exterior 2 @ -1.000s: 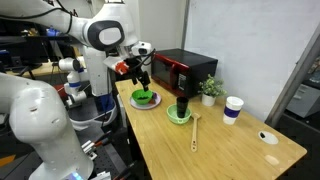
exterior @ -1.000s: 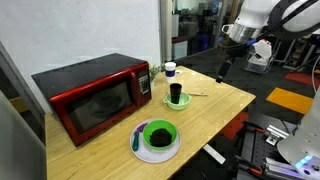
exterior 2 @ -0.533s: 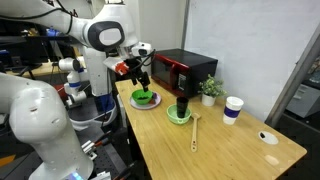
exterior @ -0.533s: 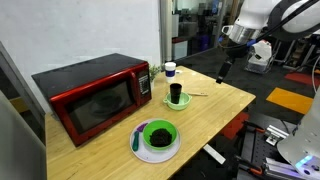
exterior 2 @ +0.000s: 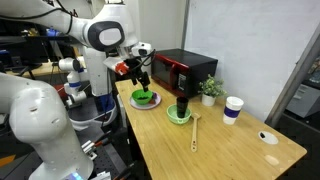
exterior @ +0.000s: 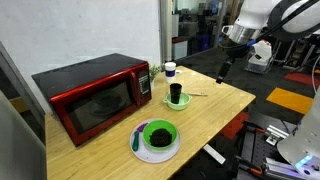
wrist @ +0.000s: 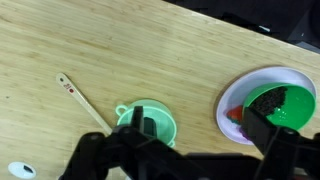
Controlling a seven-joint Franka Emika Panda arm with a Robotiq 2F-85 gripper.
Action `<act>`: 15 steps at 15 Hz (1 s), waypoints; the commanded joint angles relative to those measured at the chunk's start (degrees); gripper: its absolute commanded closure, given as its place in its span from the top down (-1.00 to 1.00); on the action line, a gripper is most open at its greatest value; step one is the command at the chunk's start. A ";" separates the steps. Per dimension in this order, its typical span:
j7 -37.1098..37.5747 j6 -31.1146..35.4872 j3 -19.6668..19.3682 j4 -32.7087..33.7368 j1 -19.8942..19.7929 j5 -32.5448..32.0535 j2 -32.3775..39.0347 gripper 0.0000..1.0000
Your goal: Remove the black cup from the light green pot, use the ladle to scoop out some of the contents in the green bowl into the pot
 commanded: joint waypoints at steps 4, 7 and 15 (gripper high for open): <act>0.17 -0.22 -0.20 0.13 0.21 -0.20 -0.02 1.00; 0.17 -0.22 -0.20 0.13 0.21 -0.20 -0.02 1.00; -1.14 -1.93 -2.46 5.49 0.22 0.87 -2.90 1.00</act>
